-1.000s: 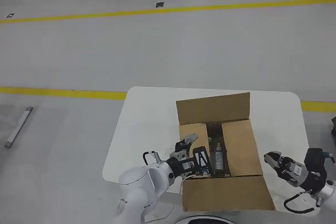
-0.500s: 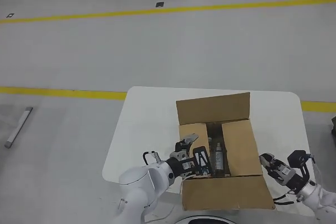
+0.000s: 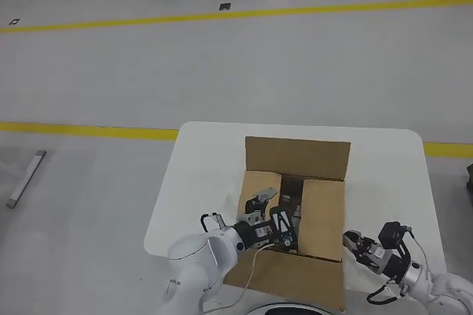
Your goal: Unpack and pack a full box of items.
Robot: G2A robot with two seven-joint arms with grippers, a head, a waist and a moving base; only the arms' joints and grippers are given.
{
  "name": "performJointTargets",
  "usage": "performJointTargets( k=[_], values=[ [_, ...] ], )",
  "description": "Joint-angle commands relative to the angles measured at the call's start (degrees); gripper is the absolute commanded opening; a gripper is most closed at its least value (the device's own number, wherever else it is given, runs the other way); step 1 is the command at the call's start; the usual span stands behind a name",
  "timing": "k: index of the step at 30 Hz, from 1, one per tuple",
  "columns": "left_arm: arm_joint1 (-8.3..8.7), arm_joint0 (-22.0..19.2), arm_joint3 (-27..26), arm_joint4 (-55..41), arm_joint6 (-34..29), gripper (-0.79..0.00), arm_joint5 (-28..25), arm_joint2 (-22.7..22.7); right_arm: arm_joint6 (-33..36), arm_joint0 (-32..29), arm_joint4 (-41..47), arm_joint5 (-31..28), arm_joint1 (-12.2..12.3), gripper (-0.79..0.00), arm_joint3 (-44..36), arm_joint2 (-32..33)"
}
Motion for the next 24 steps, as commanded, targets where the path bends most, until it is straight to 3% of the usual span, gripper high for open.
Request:
performJointTargets(
  k=[1, 13, 24],
  values=[
    [0.01, -0.2, 1.5, -0.4, -0.9, 0.0, 0.1, 0.5, -0.3, -0.2, 0.0, -0.2, 0.0, -0.785, -0.3, 0.2],
    [-1.27, -10.0, 12.1, 1.9, -7.4, 0.0, 2.2, 10.1, -0.6, -1.1, 1.8, -1.6, 0.1, -0.785, -0.2, 2.1],
    [-1.34, -10.3, 12.4, 1.9, -7.6, 0.0, 2.1, 10.5, 0.0, -1.3, 3.1, -3.0, 0.1, -0.785, 1.1, 2.8]
  ],
)
